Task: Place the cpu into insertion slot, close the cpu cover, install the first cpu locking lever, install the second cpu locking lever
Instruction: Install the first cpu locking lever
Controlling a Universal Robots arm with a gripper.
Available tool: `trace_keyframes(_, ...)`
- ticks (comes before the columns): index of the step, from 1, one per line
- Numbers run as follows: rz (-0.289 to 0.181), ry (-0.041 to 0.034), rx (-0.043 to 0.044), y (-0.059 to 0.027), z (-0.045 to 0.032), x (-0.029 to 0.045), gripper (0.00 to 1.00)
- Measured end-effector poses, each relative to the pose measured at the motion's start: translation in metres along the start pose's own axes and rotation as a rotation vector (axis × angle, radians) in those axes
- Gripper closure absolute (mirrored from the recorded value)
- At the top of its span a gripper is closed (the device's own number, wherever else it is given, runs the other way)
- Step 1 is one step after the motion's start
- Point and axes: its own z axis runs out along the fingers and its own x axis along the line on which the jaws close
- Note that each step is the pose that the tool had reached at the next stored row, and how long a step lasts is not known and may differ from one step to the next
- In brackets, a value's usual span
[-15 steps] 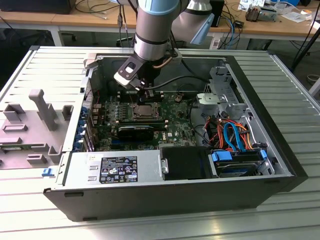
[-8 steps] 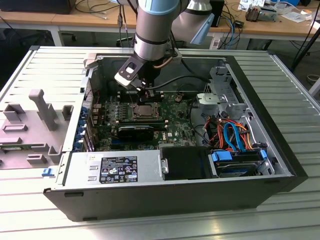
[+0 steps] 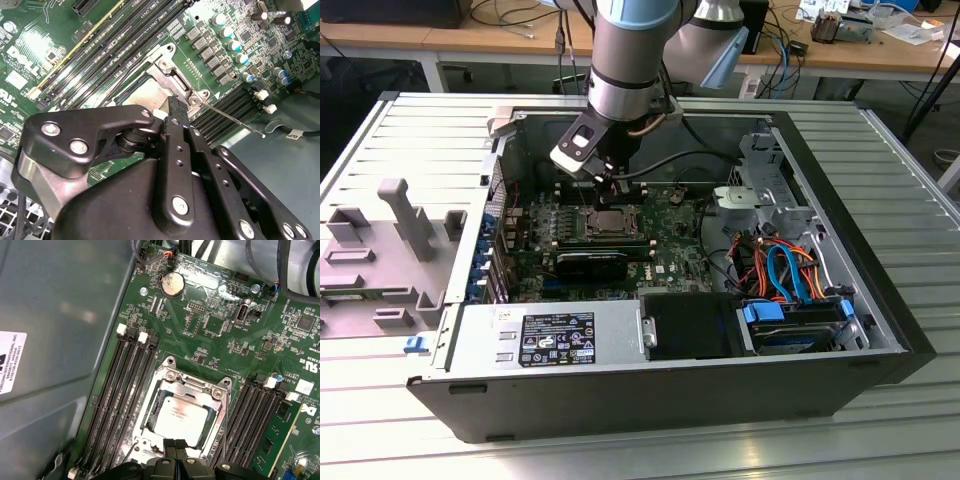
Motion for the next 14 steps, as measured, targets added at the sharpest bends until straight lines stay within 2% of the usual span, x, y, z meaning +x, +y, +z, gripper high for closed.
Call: trace_keyframes(14, -0.048, -0.0050, 0.0035, 0.0000, 0.0000, 0.0000, 0.89)
